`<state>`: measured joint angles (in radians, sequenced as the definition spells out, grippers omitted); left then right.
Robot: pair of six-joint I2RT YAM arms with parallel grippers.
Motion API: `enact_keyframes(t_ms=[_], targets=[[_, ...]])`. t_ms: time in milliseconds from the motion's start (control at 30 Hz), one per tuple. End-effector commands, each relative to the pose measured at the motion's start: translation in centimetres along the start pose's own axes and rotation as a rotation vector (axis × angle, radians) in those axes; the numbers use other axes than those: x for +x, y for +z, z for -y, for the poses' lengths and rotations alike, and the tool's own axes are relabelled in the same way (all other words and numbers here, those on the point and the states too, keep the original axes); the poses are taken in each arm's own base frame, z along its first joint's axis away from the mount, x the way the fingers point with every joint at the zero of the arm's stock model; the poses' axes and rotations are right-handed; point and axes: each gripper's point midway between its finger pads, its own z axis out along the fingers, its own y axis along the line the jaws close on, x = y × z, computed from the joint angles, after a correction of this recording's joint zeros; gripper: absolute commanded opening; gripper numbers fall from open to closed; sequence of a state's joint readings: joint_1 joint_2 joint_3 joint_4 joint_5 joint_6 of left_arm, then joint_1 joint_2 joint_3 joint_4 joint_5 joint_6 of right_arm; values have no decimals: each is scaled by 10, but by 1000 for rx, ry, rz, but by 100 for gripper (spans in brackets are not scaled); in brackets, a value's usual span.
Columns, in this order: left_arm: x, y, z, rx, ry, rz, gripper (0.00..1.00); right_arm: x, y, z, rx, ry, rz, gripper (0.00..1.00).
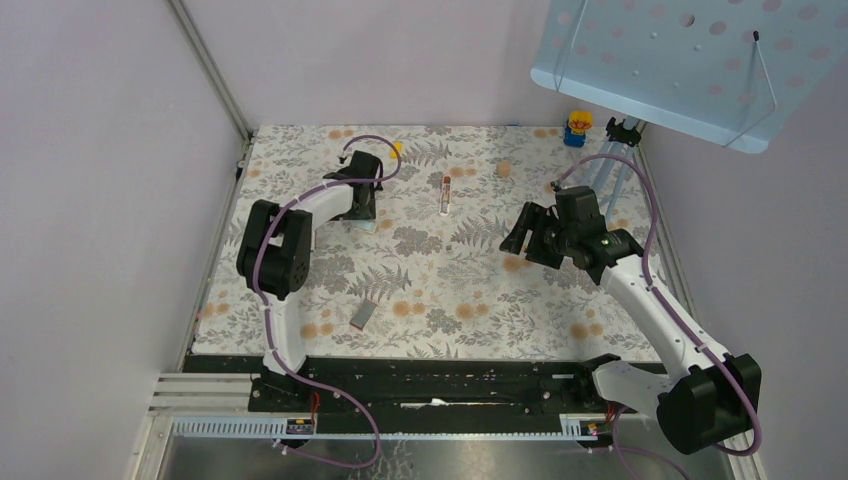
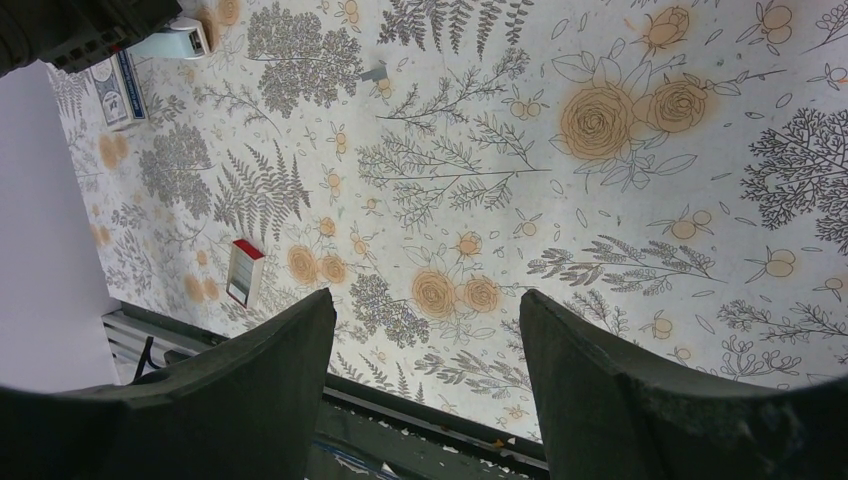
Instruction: Unload the staples from the stapler
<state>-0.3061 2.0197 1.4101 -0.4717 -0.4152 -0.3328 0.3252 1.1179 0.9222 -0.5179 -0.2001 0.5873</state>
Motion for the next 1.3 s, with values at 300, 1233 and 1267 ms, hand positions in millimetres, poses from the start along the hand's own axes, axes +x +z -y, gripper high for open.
enact_keyframes(t_ms=[300,1233,1267], targets=[[-19,-27,-21,-17,-50,53,72,-3,-3,-2,-19,-17,25,75],[15,-22,-43,-52,-5,-71,67,0,0,-3,-37,-19,12,75],[13,-24,-43,-52,-11,-65,67,-1,-1,-3,-37,-19,13,75]])
